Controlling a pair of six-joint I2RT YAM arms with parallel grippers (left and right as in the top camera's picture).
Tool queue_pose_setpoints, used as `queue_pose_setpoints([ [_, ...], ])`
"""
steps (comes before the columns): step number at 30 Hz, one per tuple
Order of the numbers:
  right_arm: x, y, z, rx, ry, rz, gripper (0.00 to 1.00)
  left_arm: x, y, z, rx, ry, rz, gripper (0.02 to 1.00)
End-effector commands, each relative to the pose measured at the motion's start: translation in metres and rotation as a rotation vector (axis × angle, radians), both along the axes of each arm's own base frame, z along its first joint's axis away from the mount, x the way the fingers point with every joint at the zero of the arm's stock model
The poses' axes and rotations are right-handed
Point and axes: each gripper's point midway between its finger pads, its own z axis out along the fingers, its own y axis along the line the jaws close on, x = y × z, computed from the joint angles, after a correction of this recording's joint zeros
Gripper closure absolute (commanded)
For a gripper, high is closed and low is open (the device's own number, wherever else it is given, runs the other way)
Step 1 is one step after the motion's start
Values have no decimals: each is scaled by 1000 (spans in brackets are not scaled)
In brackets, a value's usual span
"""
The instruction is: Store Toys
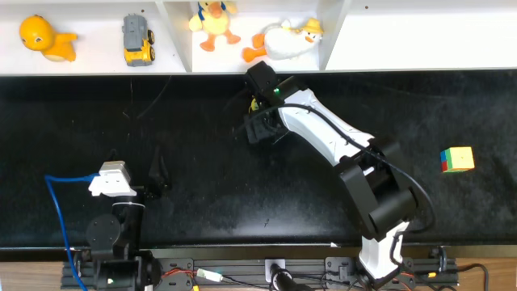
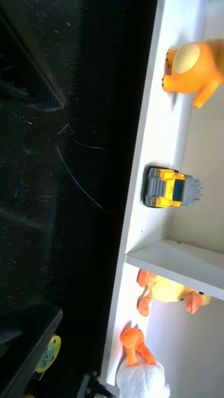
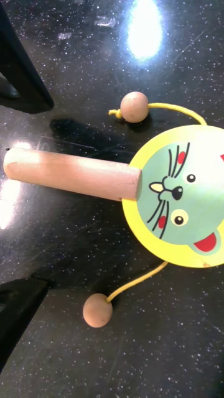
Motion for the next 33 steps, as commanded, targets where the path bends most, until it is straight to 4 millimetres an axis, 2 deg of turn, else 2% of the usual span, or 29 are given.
queue_pose_setpoints([
  [1,0,2,-14,-11,27,-18,185,0,-4,0,-8,-5,-21,23],
  [8,-2,1,-14,-13,38,-35,463,0,-4,0,-8,-5,-21,20],
  [13,-4,0,-14,-17,46,-46,588,0,-4,0,-8,-5,-21,20],
  [24,-5,-1,-15,-19,50,-53,744,0,-4,0,-8,-5,-21,20],
  [33,-4,-1,-14,-18,50,-53,820,0,-4,0,-8,-5,-22,23],
])
